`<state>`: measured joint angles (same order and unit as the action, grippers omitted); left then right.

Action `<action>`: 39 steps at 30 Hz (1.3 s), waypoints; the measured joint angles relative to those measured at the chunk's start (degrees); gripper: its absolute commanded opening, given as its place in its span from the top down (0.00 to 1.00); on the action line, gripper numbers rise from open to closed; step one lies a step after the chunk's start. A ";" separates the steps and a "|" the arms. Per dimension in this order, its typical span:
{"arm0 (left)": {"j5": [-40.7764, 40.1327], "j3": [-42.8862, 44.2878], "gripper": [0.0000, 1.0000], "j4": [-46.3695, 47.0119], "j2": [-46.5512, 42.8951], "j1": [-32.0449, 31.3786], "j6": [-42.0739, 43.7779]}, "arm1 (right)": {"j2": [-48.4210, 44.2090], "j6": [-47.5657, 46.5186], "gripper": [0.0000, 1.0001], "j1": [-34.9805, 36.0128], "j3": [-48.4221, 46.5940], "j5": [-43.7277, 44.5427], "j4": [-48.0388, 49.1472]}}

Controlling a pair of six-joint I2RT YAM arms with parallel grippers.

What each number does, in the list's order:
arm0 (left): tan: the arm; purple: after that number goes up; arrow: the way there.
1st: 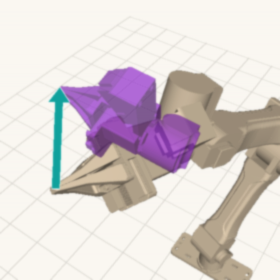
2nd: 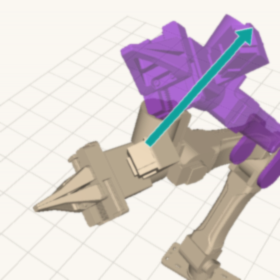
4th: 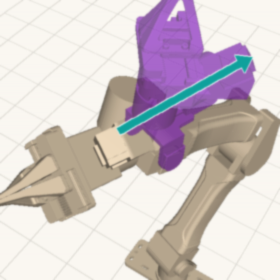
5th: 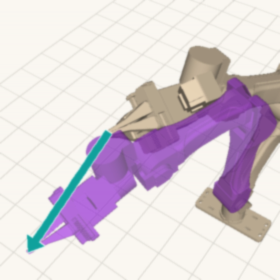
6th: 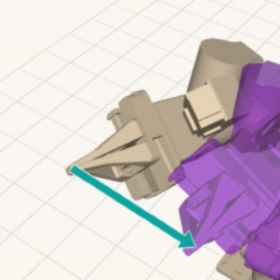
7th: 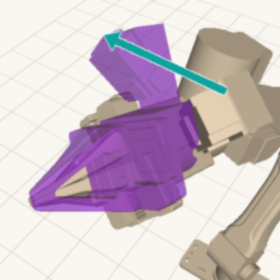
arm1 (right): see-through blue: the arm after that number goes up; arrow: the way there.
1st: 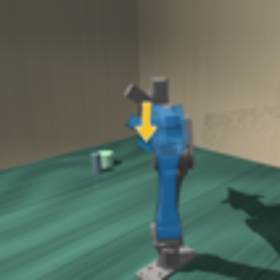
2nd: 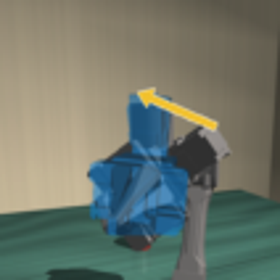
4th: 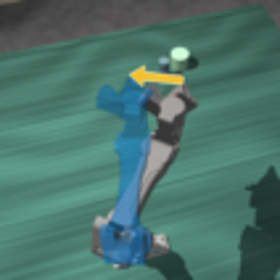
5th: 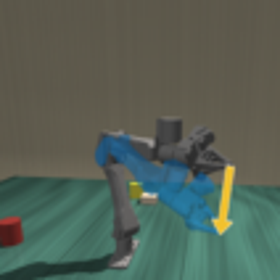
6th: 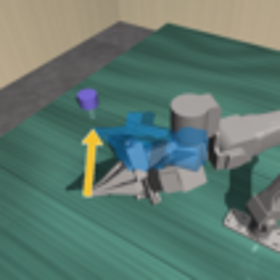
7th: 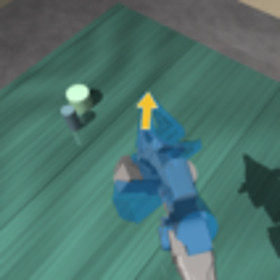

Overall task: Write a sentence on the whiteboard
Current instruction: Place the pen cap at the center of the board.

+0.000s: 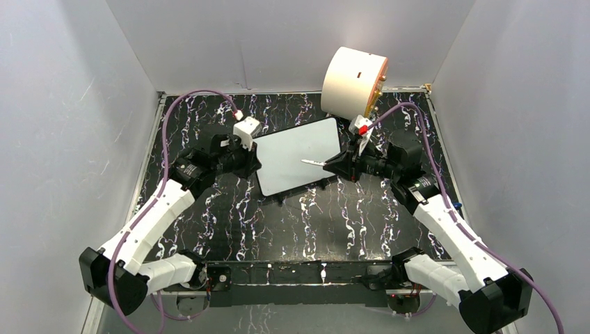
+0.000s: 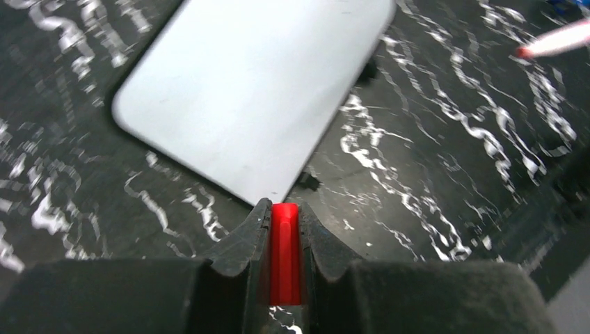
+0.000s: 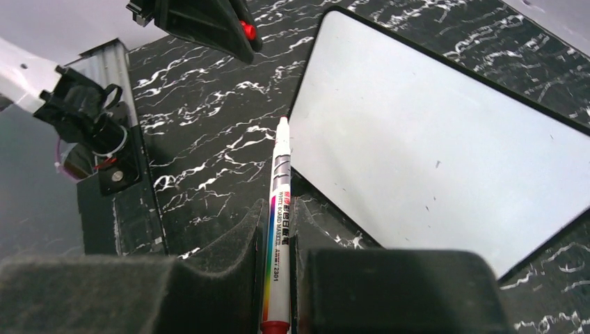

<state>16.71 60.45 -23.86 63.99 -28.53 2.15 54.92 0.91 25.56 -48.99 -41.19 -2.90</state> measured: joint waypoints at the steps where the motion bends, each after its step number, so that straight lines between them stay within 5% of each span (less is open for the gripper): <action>1: -2.71 0.02 1.00 -0.13 0.17 0.15 -1.40 | -0.20 0.07 1.00 0.00 0.20 0.92 -0.09; 11: -20.85 -0.15 1.00 0.79 4.20 8.24 -10.99 | -2.05 0.37 1.00 0.00 2.12 7.93 -0.13; 25: -22.77 -2.91 1.00 8.33 22.12 19.61 -14.58 | -6.71 0.35 1.00 0.00 3.85 12.50 0.55; 39: -22.71 -2.91 0.91 12.24 31.85 23.17 -13.75 | -5.44 0.35 1.00 0.00 3.89 12.83 1.01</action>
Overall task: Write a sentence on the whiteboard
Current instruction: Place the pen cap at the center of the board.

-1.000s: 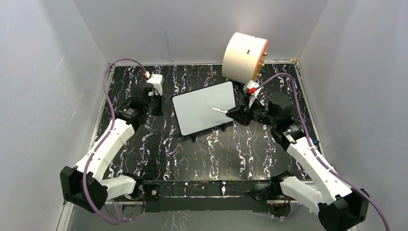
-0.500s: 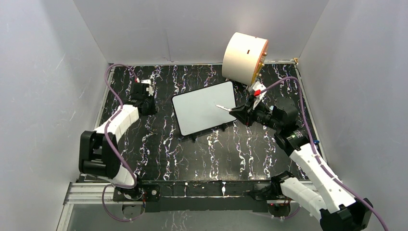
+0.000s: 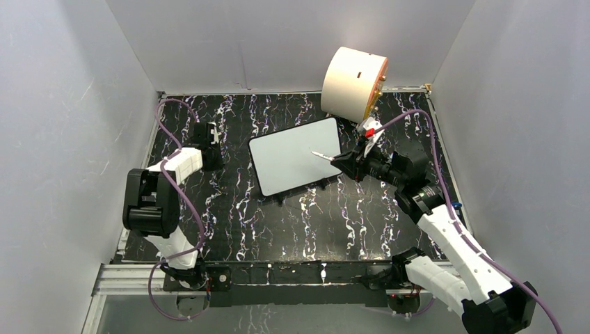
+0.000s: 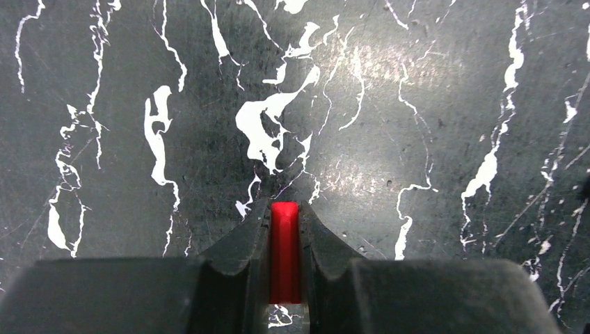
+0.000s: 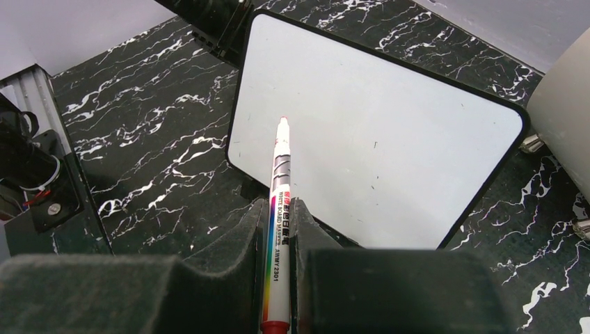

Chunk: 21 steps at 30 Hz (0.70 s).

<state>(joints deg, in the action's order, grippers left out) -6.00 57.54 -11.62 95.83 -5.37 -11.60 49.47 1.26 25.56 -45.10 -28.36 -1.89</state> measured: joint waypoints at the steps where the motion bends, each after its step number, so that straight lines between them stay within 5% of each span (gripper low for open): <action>1: 0.00 0.00 0.90 0.11 0.57 0.00 0.09 | 0.15 0.00 1.00 0.00 0.00 0.00 0.07; 21: -0.07 0.00 0.65 0.44 3.52 0.26 0.66 | 0.55 0.00 1.00 0.00 0.00 1.29 -0.04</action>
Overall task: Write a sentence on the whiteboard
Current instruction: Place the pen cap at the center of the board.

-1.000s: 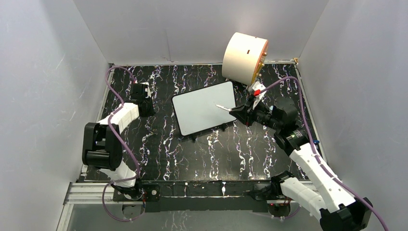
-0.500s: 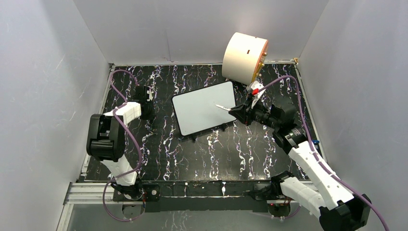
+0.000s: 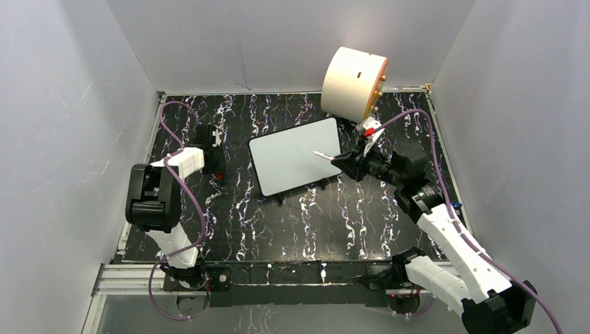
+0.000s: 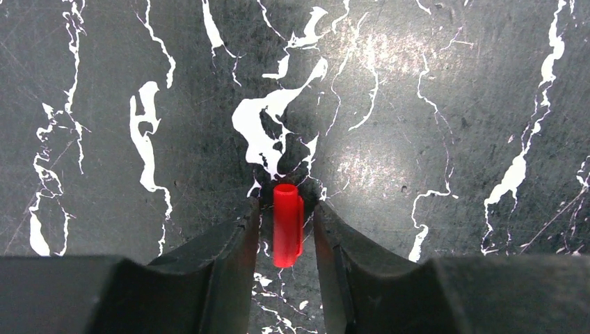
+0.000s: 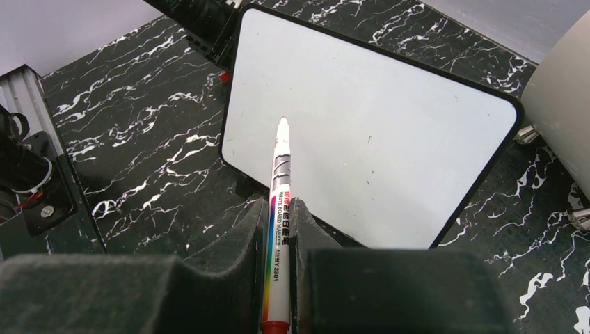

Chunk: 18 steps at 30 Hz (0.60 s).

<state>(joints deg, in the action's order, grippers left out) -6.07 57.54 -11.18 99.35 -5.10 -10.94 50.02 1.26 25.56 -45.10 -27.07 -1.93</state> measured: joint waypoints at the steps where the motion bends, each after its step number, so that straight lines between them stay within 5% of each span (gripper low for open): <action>1: 0.02 0.00 0.64 -0.02 -0.02 0.00 0.00 | 0.00 0.00 1.00 0.00 0.00 0.00 -0.28; 9: 0.44 0.00 0.32 -1.27 -5.60 0.79 -0.74 | 0.02 0.00 1.00 0.00 -0.59 0.00 -2.71; 18: 7.56 0.35 0.23 3.02 -21.05 1.97 -2.58 | 0.17 0.00 1.00 0.00 -2.05 0.00 -5.70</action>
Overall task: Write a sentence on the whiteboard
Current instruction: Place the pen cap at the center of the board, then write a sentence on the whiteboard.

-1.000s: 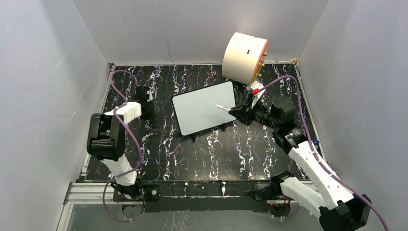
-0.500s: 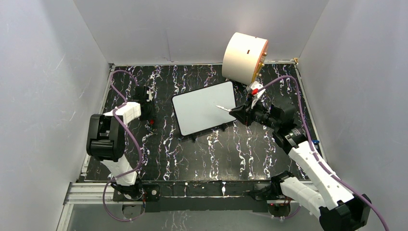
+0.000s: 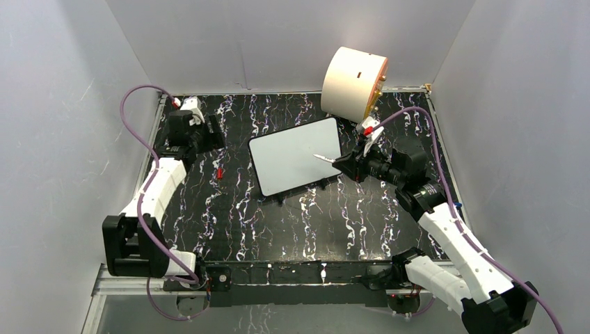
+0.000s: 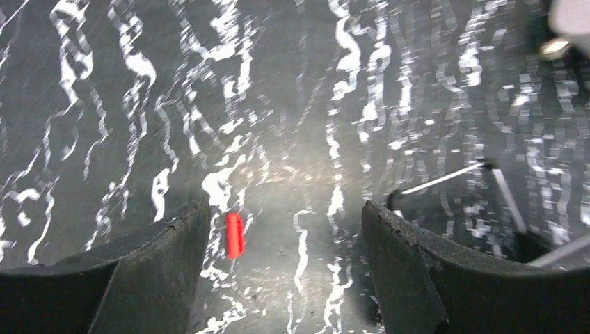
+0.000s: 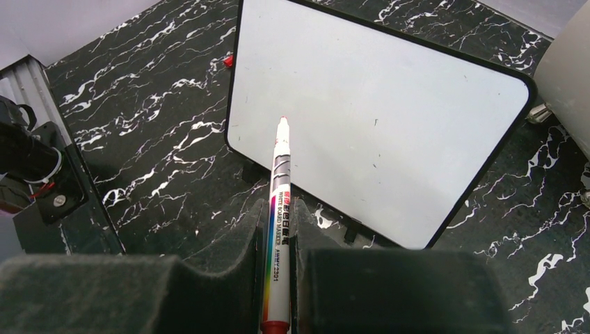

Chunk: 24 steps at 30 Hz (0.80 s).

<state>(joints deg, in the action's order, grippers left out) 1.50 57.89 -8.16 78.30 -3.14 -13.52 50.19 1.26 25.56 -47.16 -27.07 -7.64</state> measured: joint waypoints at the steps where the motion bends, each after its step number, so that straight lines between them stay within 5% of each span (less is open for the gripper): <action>1: 1.29 0.13 0.23 0.55 -0.76 0.00 -0.04 | 0.07 -0.02 1.00 0.00 -0.24 0.00 -0.17; 12: 25.90 3.50 0.34 6.56 -1.62 0.00 -0.02 | 0.15 0.11 1.00 0.00 -0.96 -0.02 -1.70; 18: 39.78 4.09 0.50 11.63 2.25 0.00 -1.92 | 0.66 0.28 1.00 0.00 -0.98 -0.04 -1.70; 24: 49.55 4.09 0.54 14.84 7.28 -0.02 -3.76 | 1.05 0.31 1.00 0.00 -0.98 -0.07 -1.68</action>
<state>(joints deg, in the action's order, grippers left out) 51.05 61.98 6.68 85.58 -3.16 -17.28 51.24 1.56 25.56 -48.14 -27.14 -9.32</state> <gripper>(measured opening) 0.475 0.200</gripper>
